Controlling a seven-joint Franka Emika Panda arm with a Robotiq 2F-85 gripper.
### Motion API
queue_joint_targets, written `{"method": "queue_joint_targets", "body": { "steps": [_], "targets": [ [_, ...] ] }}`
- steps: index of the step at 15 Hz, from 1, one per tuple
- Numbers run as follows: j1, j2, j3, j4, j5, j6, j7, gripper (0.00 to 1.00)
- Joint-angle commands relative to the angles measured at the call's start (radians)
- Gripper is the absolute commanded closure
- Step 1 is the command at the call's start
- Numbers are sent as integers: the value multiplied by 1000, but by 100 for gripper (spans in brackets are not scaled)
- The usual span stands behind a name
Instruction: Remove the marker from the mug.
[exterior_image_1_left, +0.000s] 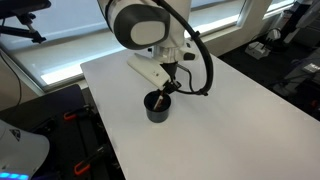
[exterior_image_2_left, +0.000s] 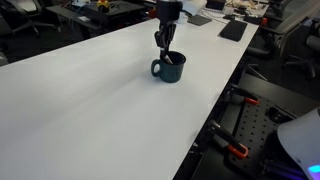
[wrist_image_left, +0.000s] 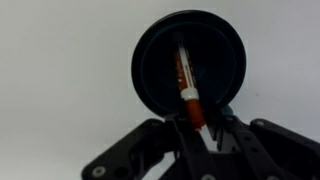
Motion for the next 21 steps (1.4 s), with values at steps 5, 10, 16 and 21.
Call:
{"method": "queue_joint_targets", "body": {
  "steps": [5, 10, 16, 21],
  "targets": [
    [-13, -7, 17, 14, 27, -19, -24, 95],
    [4, -59, -2, 61, -13, -83, 43, 95],
    [31, -56, -14, 229, -103, -260, 199, 95],
    [41, -5, -8, 386, -91, -445, 270, 95]
  ]
}}
